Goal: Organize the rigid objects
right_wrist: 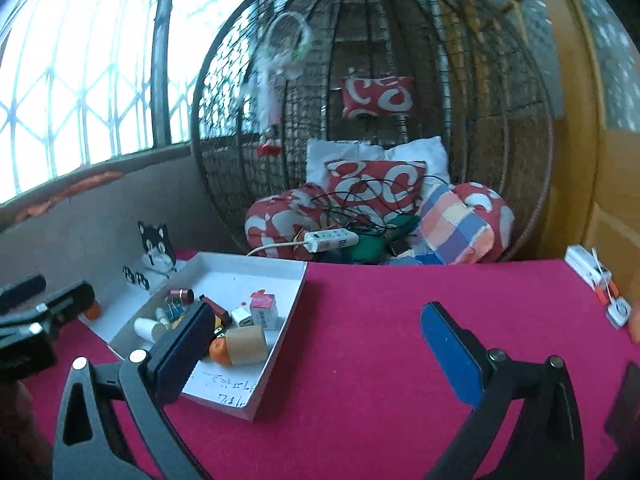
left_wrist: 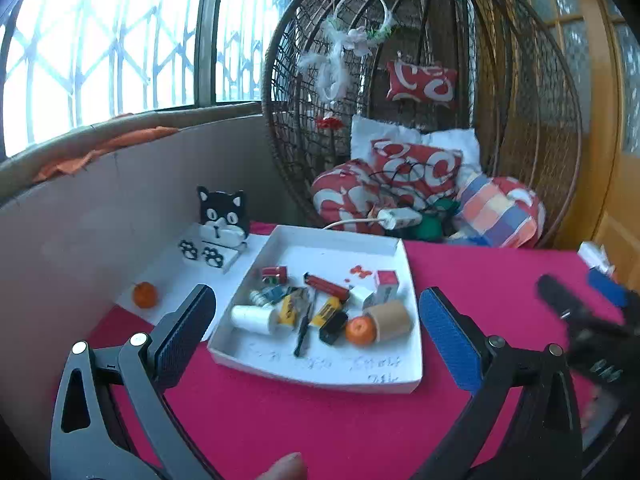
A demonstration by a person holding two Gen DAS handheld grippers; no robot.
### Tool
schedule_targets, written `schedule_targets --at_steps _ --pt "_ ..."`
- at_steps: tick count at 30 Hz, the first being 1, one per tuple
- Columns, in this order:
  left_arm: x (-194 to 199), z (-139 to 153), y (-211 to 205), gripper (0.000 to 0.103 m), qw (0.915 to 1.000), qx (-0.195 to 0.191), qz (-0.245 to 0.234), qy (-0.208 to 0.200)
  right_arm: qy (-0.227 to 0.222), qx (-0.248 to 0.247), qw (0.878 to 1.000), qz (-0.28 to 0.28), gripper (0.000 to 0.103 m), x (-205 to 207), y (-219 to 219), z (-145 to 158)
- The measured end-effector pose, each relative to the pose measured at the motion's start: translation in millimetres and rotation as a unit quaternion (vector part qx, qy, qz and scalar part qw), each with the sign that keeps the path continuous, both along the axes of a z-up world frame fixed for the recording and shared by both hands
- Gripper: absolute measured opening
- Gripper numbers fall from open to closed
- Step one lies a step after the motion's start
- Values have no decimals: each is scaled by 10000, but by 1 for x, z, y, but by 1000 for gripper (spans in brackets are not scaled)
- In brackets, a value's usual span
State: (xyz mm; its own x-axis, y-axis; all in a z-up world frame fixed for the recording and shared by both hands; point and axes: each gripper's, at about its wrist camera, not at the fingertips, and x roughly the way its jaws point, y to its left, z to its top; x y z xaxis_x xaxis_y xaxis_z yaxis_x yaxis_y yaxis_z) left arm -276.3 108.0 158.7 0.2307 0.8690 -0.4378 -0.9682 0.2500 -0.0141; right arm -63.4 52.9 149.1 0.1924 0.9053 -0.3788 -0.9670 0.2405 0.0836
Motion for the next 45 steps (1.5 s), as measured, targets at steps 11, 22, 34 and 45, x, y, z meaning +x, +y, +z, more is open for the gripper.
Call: schedule_targets --at_steps 11,22,34,45 --pt "5 -8 -29 103 9996 -125 -24 242 176 454 9987 -149 103 8 -58 6" --pt "2 -17 -53 103 9990 -419 -56 165 468 370 9982 -68 103 4 -87 -4" --pt "3 -15 -65 103 9996 -194 -152 157 -15 574 9982 -189 103 -10 -95 -3" --pt "7 -22 -57 103 9987 -398 -276 140 126 633 9978 -164 103 -3 -96 -8"
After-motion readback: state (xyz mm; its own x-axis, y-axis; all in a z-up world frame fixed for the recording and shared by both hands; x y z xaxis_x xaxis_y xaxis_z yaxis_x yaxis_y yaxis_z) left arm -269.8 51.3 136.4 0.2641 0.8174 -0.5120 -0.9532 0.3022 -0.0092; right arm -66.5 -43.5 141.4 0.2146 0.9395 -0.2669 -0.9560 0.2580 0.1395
